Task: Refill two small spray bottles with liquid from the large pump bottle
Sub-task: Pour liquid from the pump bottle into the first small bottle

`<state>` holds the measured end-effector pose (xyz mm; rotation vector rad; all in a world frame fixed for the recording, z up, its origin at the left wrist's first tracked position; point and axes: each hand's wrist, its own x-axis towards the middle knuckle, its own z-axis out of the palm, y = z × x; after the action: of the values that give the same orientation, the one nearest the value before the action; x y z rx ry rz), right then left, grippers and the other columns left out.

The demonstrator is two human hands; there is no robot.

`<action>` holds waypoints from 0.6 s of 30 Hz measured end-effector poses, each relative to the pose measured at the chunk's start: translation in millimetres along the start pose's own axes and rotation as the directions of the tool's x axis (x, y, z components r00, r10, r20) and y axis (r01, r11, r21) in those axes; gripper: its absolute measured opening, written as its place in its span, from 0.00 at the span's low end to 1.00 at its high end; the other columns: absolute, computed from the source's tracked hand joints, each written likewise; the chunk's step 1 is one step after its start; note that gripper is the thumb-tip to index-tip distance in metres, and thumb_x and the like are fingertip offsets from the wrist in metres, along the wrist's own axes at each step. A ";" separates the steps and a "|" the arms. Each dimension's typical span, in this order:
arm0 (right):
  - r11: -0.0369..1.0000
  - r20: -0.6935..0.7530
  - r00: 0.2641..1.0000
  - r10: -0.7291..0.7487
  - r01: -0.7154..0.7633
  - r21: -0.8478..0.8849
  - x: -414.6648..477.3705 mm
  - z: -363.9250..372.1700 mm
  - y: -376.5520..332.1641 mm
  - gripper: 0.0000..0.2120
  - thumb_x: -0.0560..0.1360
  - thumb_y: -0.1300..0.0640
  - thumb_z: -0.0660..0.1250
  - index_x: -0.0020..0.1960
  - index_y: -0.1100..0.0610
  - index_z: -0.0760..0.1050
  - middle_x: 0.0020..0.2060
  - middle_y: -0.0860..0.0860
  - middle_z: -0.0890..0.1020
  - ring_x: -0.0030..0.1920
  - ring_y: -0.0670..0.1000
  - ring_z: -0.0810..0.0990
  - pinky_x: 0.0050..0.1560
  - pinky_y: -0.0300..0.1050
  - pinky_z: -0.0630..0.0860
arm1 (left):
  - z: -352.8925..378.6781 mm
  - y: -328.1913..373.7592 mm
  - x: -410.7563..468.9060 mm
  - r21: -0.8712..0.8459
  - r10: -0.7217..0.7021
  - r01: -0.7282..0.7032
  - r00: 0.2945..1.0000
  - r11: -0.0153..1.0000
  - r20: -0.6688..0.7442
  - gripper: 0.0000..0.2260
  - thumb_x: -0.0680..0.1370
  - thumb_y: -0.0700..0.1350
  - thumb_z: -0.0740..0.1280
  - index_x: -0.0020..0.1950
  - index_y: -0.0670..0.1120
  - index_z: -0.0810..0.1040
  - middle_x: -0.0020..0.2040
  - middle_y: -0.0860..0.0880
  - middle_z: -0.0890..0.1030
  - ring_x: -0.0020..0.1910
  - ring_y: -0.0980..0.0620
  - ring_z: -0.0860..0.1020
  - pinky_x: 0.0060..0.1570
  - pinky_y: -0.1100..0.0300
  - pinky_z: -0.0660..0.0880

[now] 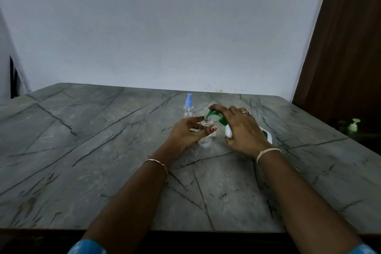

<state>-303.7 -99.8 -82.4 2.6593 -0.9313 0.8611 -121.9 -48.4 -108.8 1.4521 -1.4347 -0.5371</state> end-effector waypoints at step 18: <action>1.000 0.010 1.000 -0.026 0.026 0.006 0.8 1.7 2.2 0.43 0.65 0.60 0.68 0.73 0.39 0.52 0.47 0.49 0.71 0.51 0.55 0.71 0.49 0.47 0.70 | -1.4 -1.7 5.7 -0.068 -0.079 0.081 0.996 0.994 0.034 0.29 0.66 0.62 0.74 0.63 0.51 0.77 0.51 0.51 0.84 0.51 0.53 0.81 0.58 0.47 0.76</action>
<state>-303.8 -102.5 -83.3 2.6774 -0.8954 0.8469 -118.7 -53.5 -107.9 1.4560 -1.3736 -0.6560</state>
